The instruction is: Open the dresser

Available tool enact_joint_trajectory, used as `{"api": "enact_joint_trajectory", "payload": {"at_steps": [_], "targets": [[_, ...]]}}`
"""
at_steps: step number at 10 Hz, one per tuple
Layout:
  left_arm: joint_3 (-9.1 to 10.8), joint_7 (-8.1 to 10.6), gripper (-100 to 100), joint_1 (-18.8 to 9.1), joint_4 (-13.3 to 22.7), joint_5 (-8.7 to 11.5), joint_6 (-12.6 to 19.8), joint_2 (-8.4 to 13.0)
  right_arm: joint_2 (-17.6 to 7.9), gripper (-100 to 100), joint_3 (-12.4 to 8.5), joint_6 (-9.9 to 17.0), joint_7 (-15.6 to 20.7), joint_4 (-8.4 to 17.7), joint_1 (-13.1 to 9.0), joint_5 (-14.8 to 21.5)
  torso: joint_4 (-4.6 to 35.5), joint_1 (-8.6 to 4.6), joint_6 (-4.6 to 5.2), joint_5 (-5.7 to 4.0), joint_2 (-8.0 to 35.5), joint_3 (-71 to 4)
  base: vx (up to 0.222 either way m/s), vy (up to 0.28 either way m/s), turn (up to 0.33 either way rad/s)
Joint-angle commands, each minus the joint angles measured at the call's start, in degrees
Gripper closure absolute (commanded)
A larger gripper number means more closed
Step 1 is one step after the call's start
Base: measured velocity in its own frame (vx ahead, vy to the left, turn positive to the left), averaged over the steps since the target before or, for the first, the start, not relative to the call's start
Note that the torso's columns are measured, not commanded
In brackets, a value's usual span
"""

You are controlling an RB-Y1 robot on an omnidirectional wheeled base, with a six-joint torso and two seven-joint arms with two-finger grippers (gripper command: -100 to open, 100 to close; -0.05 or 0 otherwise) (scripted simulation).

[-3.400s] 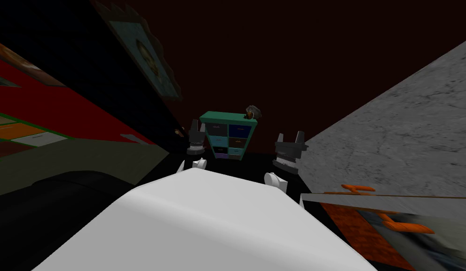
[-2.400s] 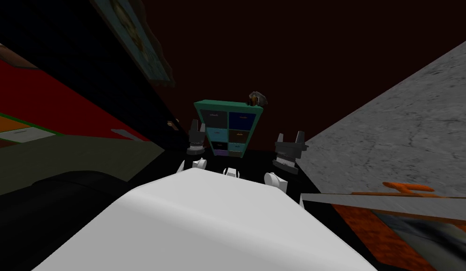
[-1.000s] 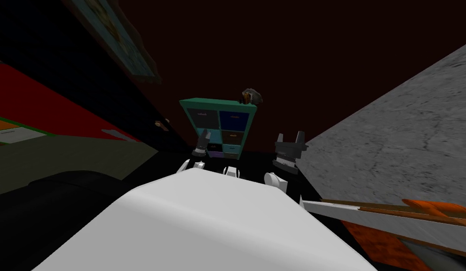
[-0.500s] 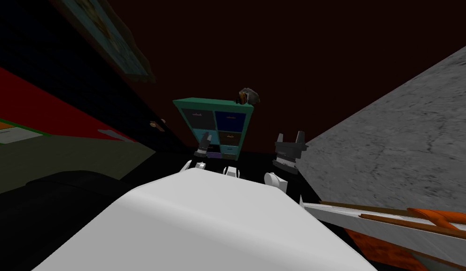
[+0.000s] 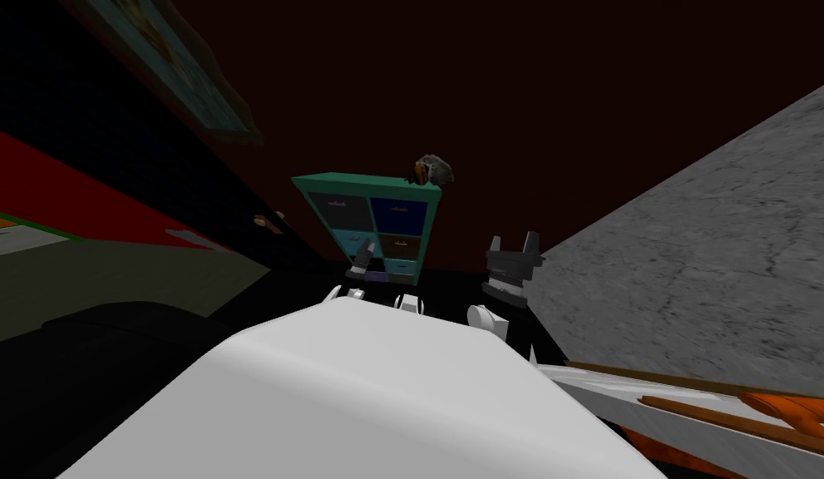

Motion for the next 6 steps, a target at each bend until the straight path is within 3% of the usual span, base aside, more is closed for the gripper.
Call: {"api": "enact_joint_trajectory", "payload": {"at_steps": [1, 6], "targets": [[-0.03, -0.10, -100, -0.4, 3.0, 0.2, -0.6, 0.1, 0.0, 0, 0.0, 0.0, 0.0, 0.0, 0.0, 0.0, 0.0, 0.14, 0.00, 0.05, 0.1, 0.1, 0.045, -0.061, 0.000], [0.20, 0.07, -100, -1.6, 9.9, 1.0, -1.4, 0.4, 0.0, 0, 0.0, 0.0, 0.0, 0.0, 0.0, 0.0, 0.0, -0.02, 0.00, 0.00, 0.0, 0.0, 0.064, -0.083, 0.003]]}}
